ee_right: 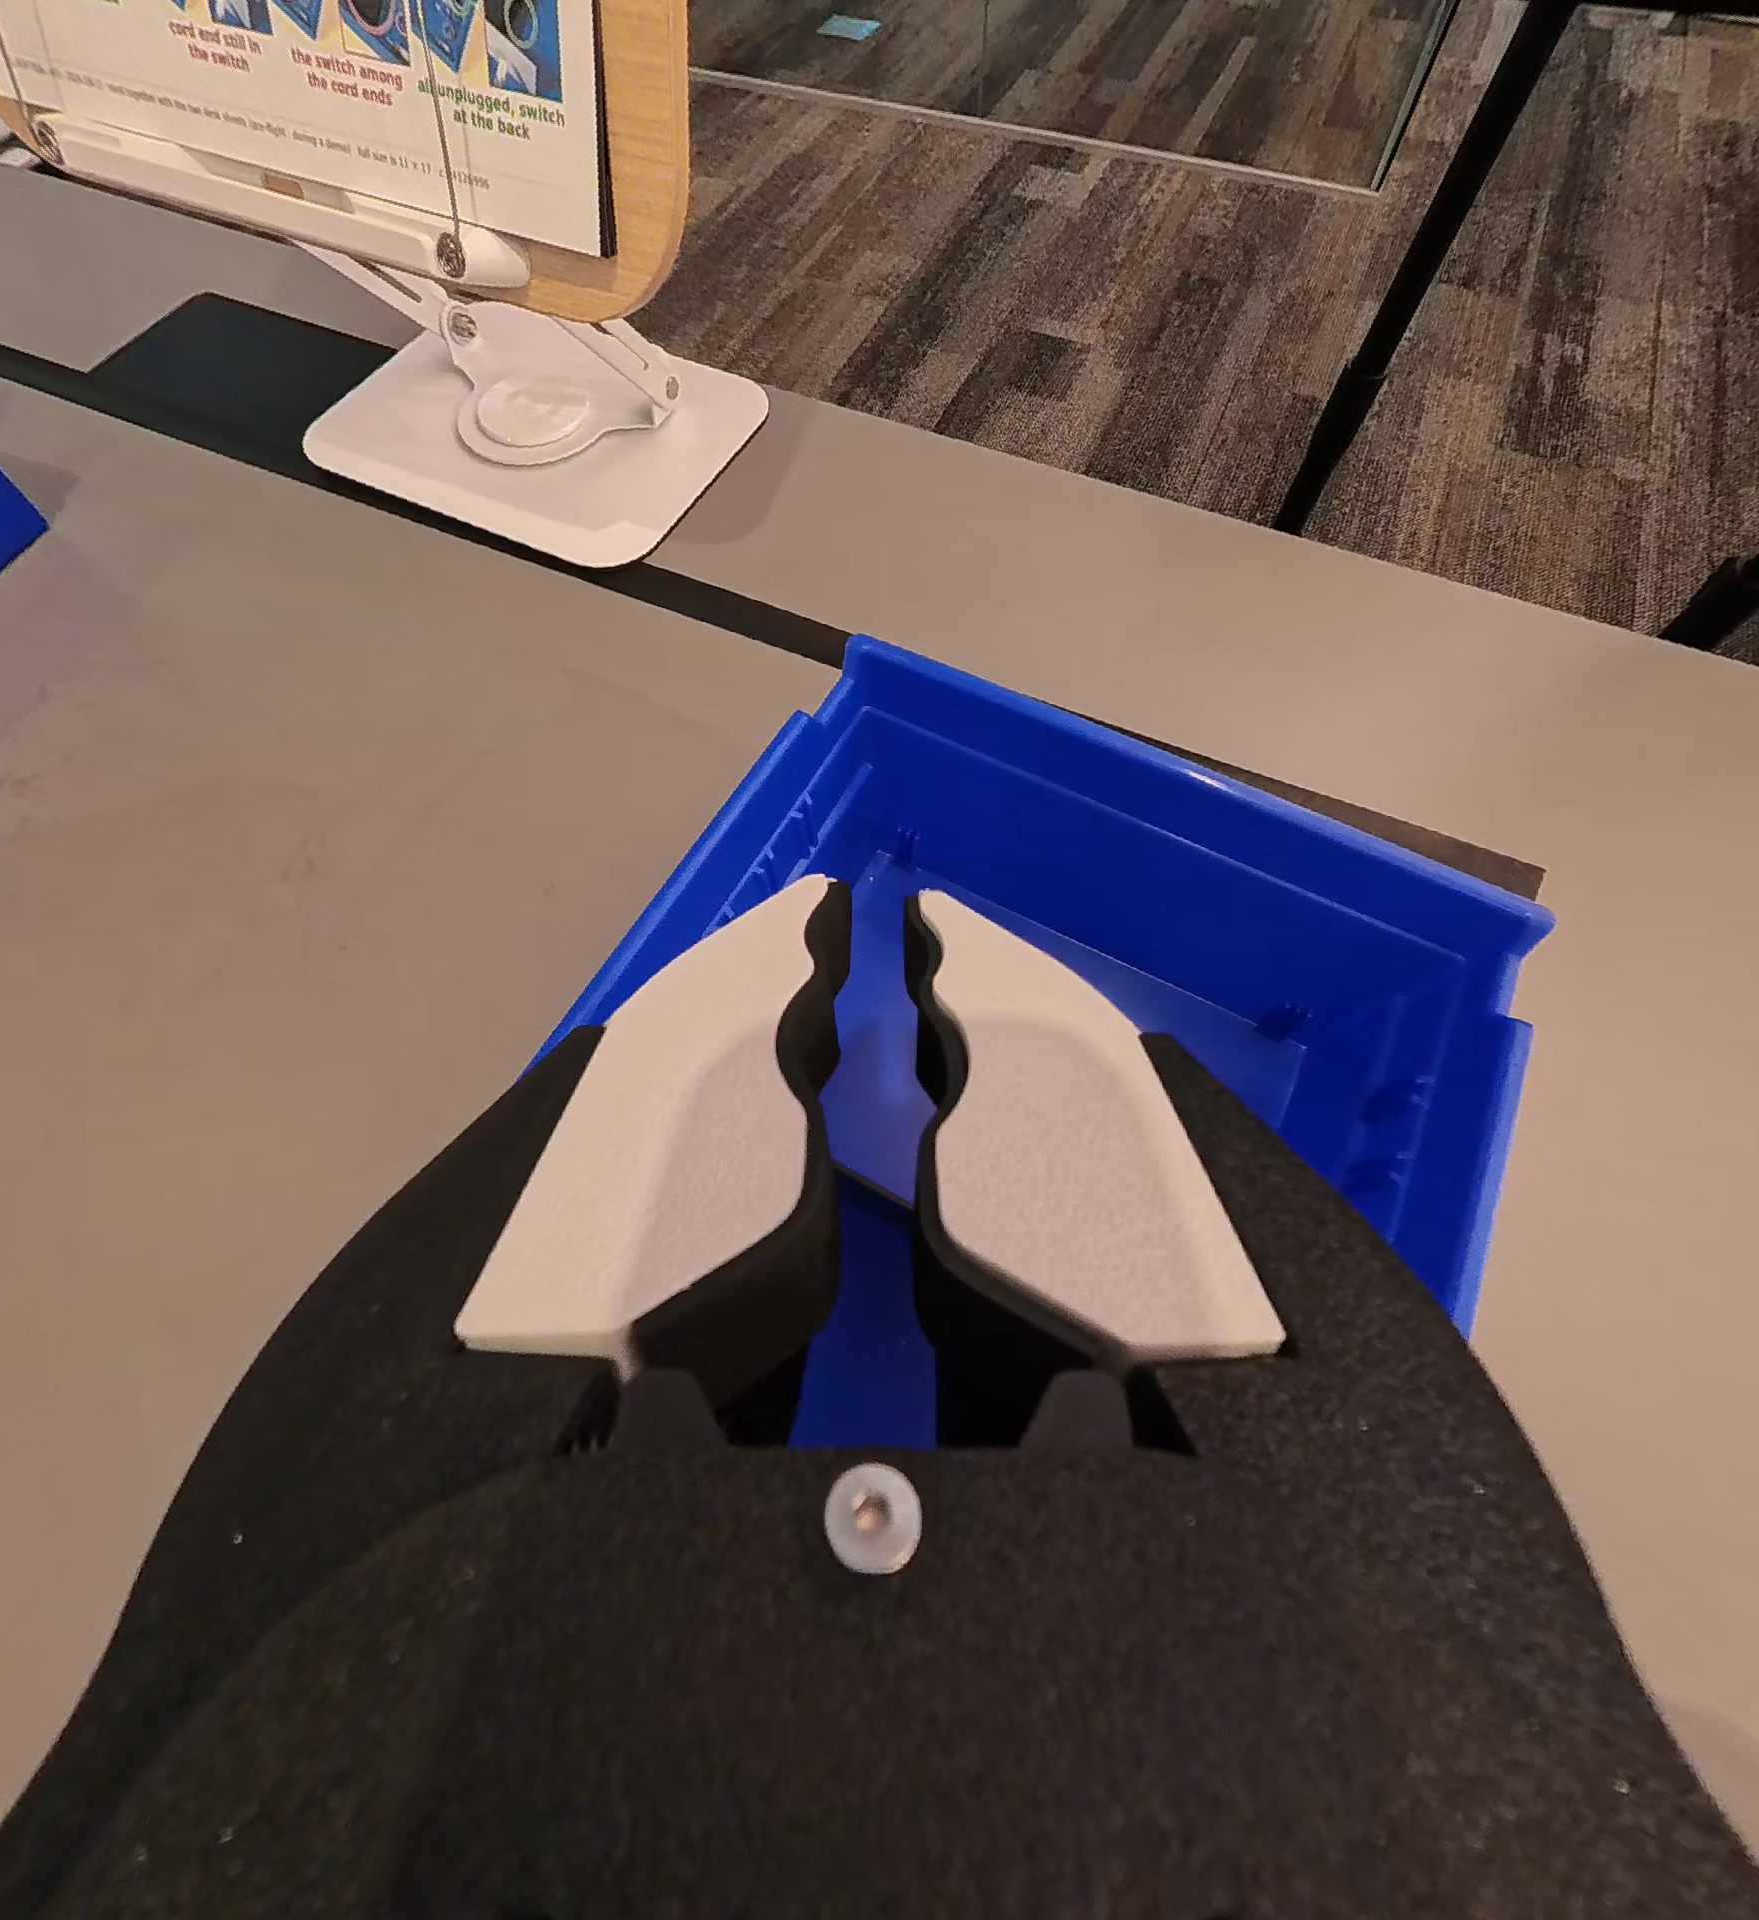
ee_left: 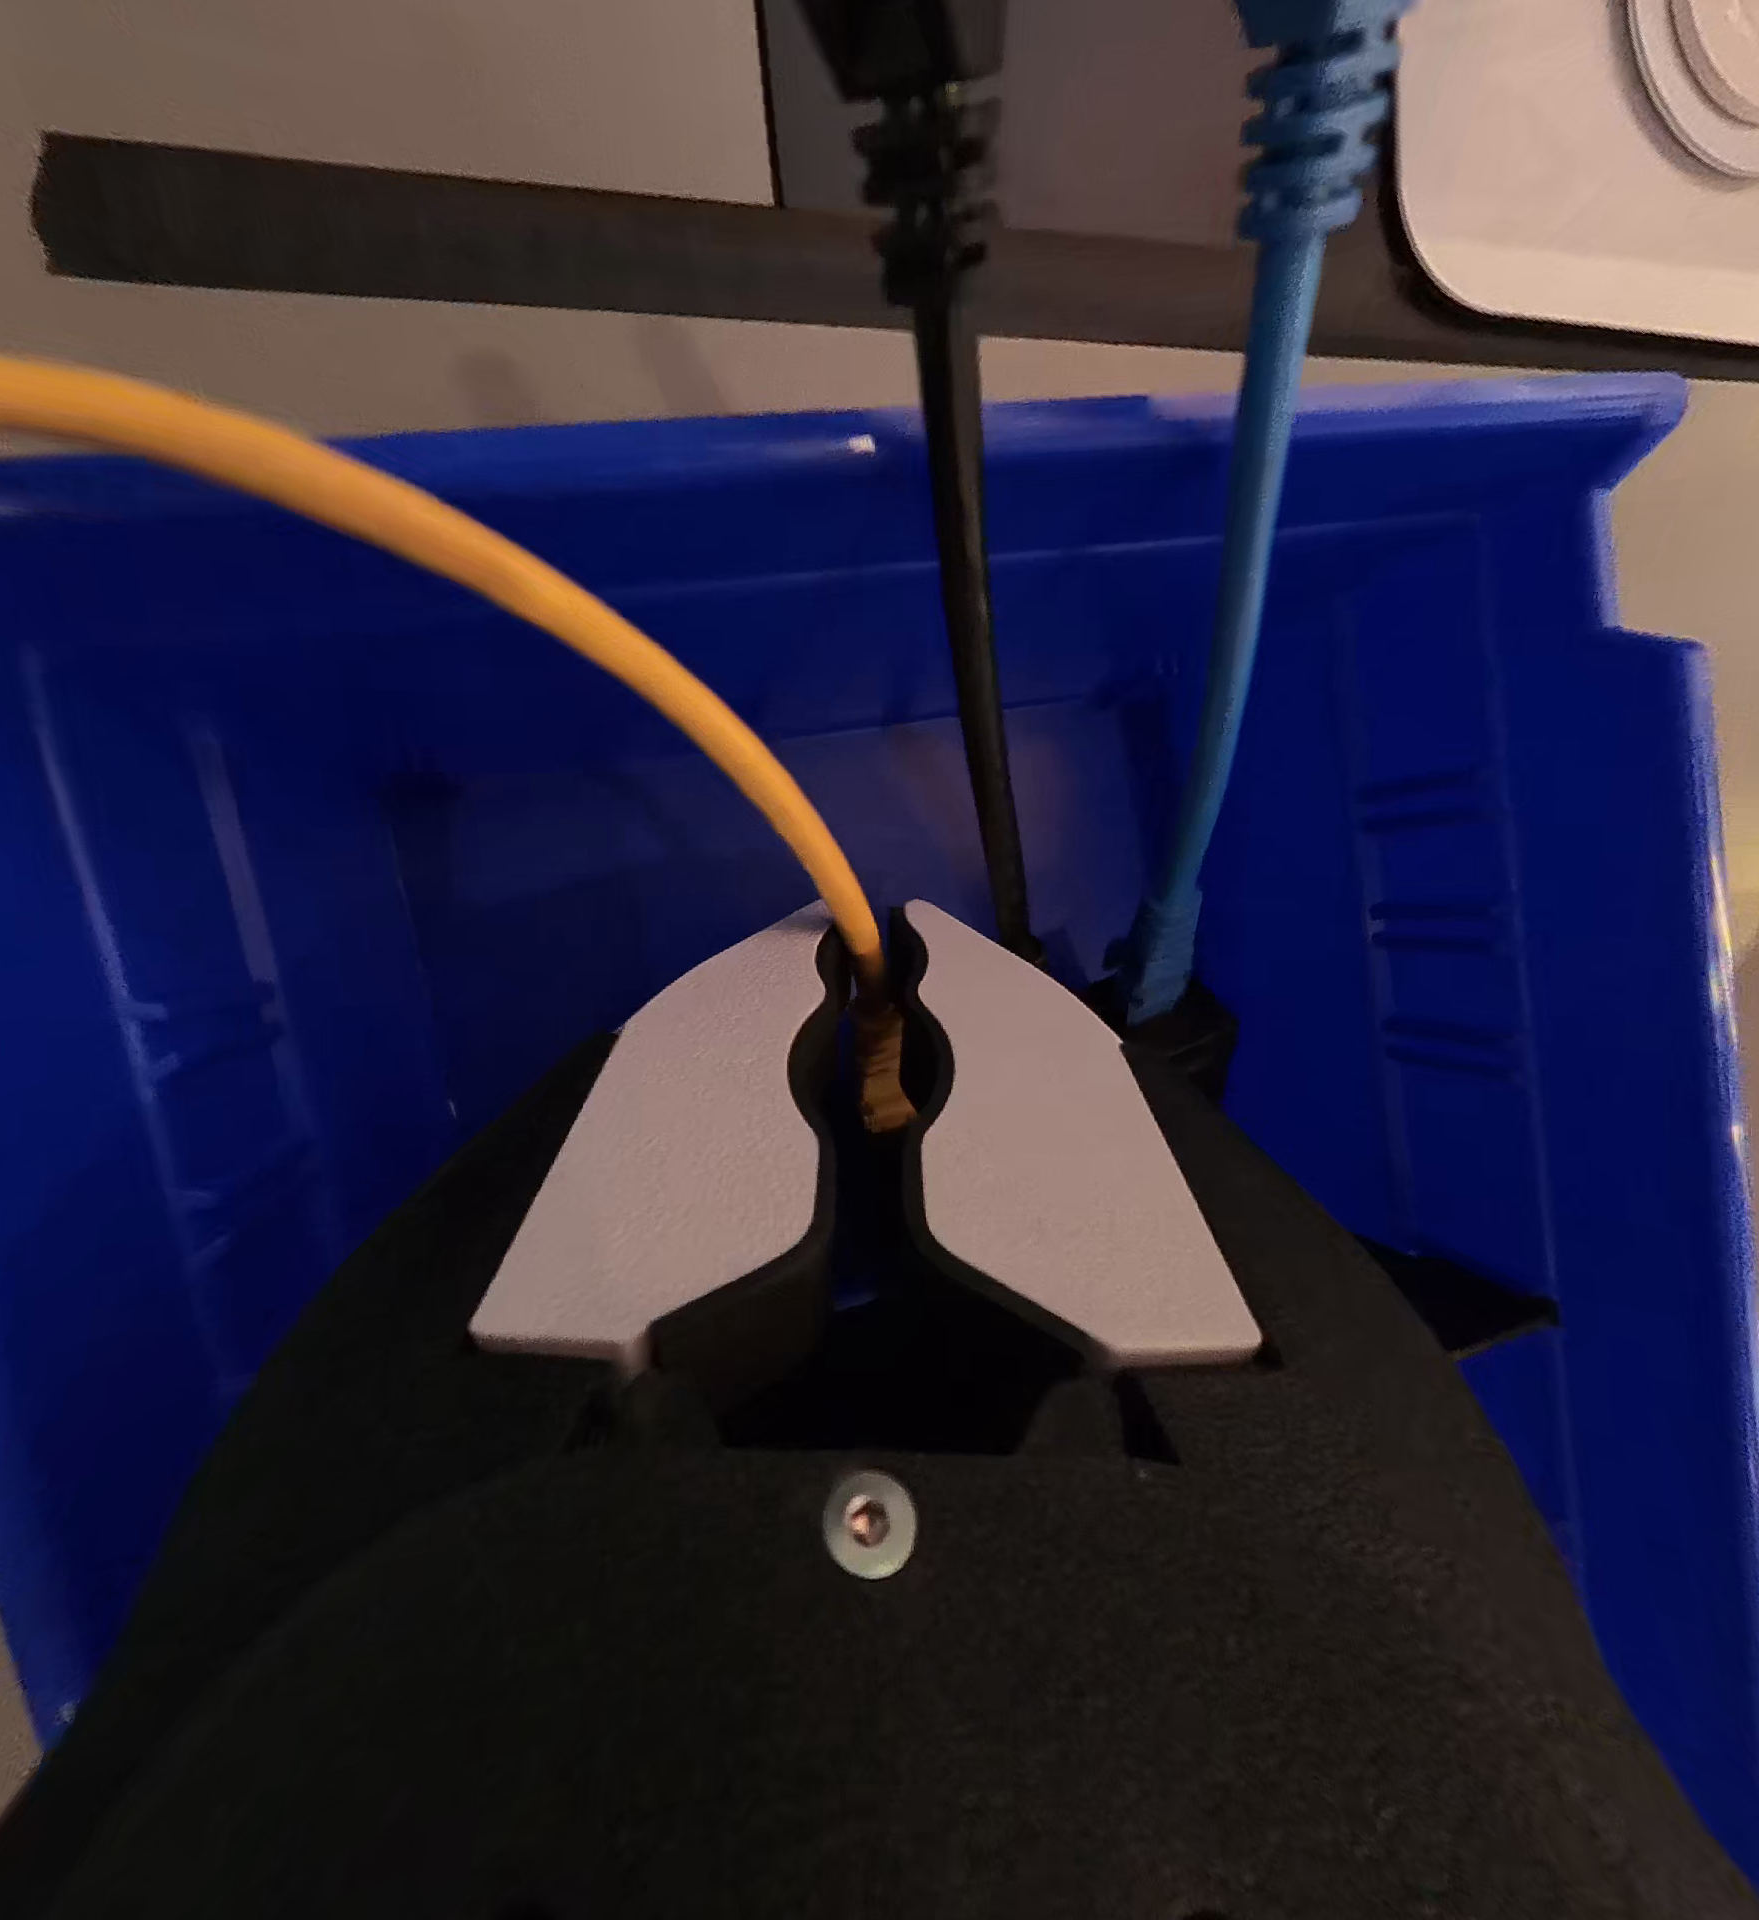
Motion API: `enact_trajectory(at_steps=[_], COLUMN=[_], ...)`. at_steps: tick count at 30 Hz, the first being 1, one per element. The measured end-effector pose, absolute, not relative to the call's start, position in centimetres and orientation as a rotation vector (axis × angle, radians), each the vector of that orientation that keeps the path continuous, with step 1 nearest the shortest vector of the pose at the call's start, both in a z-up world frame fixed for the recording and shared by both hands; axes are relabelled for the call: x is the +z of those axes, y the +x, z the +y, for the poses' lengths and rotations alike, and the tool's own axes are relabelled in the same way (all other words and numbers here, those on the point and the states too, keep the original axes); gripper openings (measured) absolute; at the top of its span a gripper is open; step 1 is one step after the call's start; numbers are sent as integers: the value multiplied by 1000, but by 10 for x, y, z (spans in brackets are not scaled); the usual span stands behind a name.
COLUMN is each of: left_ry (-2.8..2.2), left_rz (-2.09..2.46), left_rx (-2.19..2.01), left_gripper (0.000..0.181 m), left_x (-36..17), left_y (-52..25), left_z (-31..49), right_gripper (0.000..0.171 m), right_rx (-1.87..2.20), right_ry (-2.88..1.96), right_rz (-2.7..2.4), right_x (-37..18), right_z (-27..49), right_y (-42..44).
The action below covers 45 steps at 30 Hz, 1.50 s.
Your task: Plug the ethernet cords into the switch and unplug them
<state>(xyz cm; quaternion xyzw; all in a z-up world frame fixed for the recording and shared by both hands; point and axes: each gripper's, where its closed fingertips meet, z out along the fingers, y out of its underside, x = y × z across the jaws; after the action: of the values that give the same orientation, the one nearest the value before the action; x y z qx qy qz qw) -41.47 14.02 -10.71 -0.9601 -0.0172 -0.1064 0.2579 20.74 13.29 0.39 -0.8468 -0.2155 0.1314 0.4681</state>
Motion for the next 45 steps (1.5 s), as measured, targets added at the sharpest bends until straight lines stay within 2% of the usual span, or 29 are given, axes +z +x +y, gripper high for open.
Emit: enact_trajectory(at_steps=[30, 45], left_ry=[-2374, -2248], left_rz=[25, 155], left_rx=[-91, -81], left_gripper=[4, 4], left_x=[-24, 51], left_y=[-428, -392], left_z=[138, 131], right_gripper=[9, 9], right_rx=[367, 368], right_ry=[-2084, -2085], right_rz=[-517, -562], right_x=[-4, -5], right_z=[135, 135], right_y=[210, 197])
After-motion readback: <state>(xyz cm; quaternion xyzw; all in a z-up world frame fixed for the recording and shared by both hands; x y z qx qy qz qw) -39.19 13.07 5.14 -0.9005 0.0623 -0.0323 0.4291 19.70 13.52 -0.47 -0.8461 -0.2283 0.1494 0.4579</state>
